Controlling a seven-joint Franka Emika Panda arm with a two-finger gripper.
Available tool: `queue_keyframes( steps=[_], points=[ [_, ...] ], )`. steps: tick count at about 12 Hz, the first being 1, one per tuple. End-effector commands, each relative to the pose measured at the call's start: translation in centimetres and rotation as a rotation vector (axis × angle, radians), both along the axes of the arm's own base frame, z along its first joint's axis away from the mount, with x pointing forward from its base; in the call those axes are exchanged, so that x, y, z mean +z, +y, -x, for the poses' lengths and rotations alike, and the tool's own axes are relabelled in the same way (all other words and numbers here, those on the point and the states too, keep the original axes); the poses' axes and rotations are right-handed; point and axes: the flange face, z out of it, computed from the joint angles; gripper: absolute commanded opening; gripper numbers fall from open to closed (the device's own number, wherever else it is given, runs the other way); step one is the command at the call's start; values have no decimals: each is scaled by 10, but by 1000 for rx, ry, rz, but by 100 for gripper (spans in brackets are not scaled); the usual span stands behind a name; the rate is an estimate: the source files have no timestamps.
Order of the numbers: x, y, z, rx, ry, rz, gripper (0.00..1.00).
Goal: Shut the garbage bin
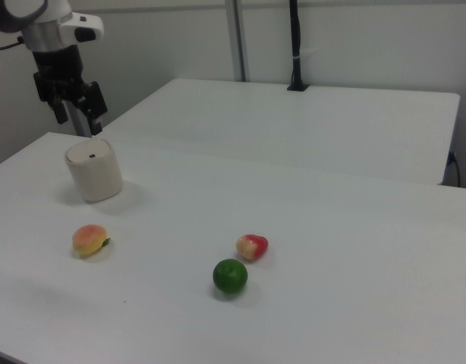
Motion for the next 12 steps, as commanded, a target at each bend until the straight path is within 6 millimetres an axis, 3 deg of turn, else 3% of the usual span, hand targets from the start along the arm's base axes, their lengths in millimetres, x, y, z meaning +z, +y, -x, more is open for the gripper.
queue_keyframes(
  steps=[1,3,6,12],
  points=[
    [-1,-51,13,-51,40,4,100],
    [-15,-60,0,23,44,14,100],
    [-12,-74,-16,58,-58,18,100],
    [-14,-74,-25,53,-101,19,100]
  ],
)
